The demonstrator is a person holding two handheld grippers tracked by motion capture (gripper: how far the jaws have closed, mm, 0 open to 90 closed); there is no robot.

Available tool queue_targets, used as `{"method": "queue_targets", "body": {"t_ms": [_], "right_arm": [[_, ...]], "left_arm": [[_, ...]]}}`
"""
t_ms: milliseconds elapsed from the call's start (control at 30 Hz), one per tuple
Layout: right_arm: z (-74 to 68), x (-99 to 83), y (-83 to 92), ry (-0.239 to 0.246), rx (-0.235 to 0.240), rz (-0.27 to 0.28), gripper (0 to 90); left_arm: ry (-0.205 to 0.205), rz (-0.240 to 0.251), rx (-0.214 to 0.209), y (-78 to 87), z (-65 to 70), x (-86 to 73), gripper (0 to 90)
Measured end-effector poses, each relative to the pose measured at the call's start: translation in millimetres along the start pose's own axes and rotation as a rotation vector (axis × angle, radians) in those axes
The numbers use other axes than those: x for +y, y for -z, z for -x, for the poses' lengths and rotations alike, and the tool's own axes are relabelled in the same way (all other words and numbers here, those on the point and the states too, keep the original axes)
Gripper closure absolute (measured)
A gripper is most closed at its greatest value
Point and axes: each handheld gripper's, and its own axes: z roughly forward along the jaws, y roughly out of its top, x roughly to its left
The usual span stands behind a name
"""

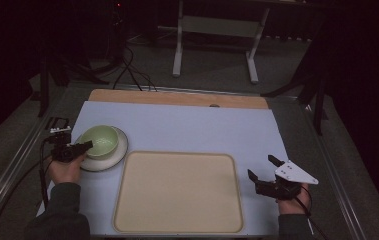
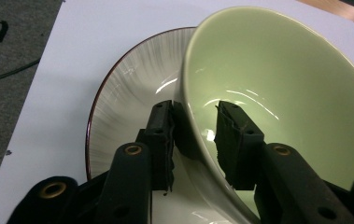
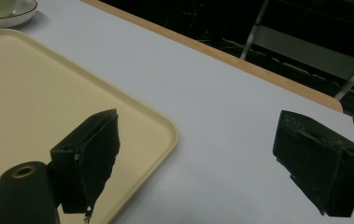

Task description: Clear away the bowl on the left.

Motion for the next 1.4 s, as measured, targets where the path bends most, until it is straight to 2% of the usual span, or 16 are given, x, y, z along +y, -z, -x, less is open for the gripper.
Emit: {"method": "queue_targets", "body": {"t_ms": [200,600,700,800,867,967,1033,1133,1267,1400], "right_arm": [[-0.8,0.3,-0.3,0.011,0.001,-0.003,14.2],[-0.2,0.8,1.5,-0.001,-0.001,0.01,14.5],[-0.6,0.9,1.0,0.004,0.001,0.008,14.5],[-0.7,0.9,1.4,0.004,0.001,0.009,14.5],[-0.2,1.0,1.7,0.004,0.001,0.013,14.5],[-0.4,0.9,1.8,0.003,0.003,0.012,14.5],[-0.4,1.0,1.8,0.006,0.004,0.013,14.4],[-0.3,1.1,1.9,0.003,0.003,0.014,14.4],[-0.1,1.1,2.5,0.001,0.002,0.015,14.5],[0.0,1.1,2.5,0.001,0.002,0.016,14.5]], "left_arm": [[0.018,-0.016,-0.014,-3.1,-1.0,-1.1,70.4],[0.057,-0.026,-0.05,-0.6,-5.5,-5.4,81.9],[0.052,-0.031,-0.043,0.1,-3.8,-5.8,82.7],[0.035,-0.033,-0.05,1.7,-2.3,-7.3,82.9],[0.04,-0.035,-0.058,2.7,-2.7,-8.1,82.9],[0.07,-0.032,-0.085,3.8,-6.6,-9.6,82.8],[0.096,-0.023,-0.117,4.7,-10.7,-10.8,82.8],[0.112,-0.017,-0.13,5.4,-14.2,-12.3,83.2],[0.11,-0.009,-0.124,6.8,-14.0,-12.6,83.3],[0.109,0.01,-0.136,10.8,-12.6,-12.0,83.3]]}}
